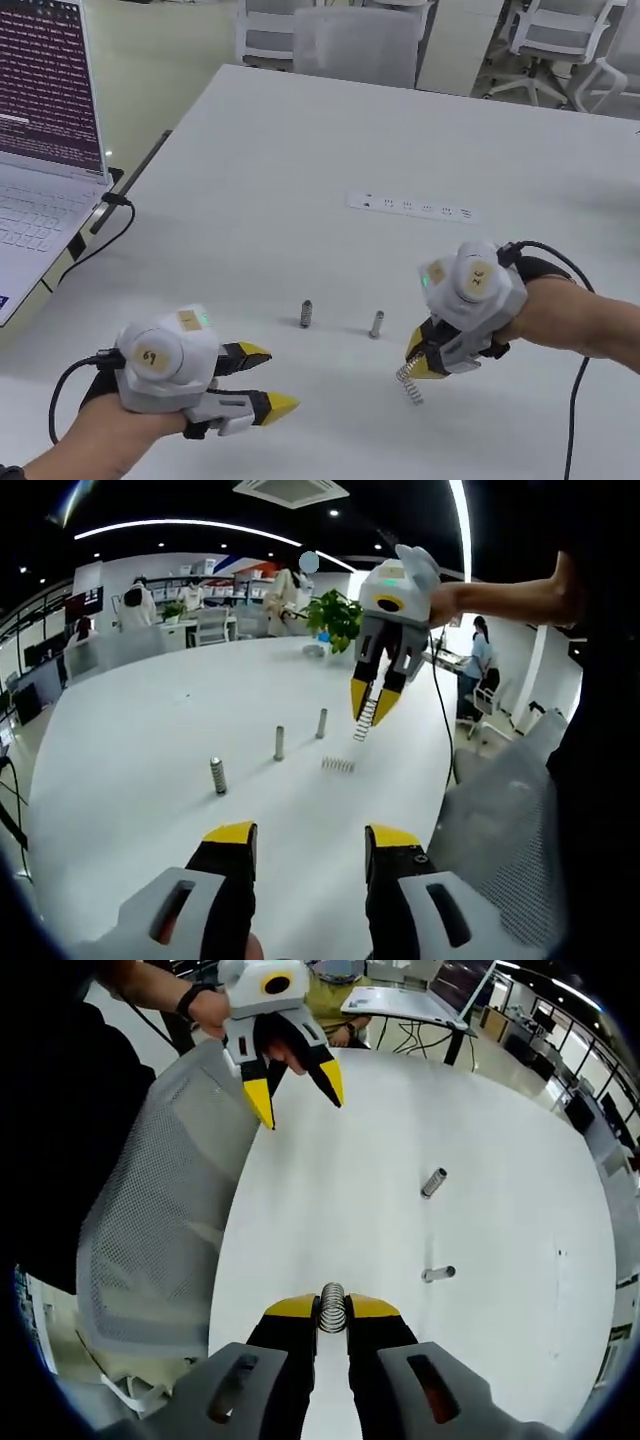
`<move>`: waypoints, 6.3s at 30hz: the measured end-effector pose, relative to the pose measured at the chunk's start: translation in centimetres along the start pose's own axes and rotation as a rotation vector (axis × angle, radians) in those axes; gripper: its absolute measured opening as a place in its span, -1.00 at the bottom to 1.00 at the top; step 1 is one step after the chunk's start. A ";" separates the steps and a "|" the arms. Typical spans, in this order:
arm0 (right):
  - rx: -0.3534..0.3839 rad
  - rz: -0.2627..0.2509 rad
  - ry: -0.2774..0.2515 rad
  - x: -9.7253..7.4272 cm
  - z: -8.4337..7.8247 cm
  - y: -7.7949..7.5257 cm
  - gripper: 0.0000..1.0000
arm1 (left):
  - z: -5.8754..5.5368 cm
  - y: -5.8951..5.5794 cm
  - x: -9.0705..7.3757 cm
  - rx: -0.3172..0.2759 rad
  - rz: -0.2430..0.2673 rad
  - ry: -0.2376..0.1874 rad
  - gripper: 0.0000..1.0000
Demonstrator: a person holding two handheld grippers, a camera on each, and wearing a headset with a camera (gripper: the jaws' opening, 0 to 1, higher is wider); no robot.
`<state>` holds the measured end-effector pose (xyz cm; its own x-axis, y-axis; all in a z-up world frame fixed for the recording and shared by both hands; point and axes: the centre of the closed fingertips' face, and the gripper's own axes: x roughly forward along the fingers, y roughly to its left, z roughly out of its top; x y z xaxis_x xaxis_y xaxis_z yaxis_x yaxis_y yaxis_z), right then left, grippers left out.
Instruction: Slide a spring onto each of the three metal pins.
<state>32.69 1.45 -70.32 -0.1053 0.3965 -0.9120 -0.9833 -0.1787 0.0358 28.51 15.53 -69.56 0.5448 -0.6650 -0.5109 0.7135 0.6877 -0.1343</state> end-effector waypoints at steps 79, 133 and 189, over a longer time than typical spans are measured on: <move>0.024 -0.042 0.078 2.1 0.2 -10.6 -0.84 | -3.7 4.3 -5.2 -0.171 0.143 0.016 0.50; -0.032 0.001 0.182 7.2 -1.4 -11.3 -0.83 | -4.7 5.2 -5.8 -0.201 0.168 0.039 0.48; 0.153 -0.116 0.008 1.8 0.1 -11.4 -0.46 | -3.2 4.5 -6.1 -0.156 0.151 0.029 0.48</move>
<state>43.70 4.34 -72.33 0.0109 0.3994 -0.9167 -0.9999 0.0073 -0.0087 27.03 23.61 -69.80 0.6257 -0.5441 -0.5589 0.5469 0.8169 -0.1830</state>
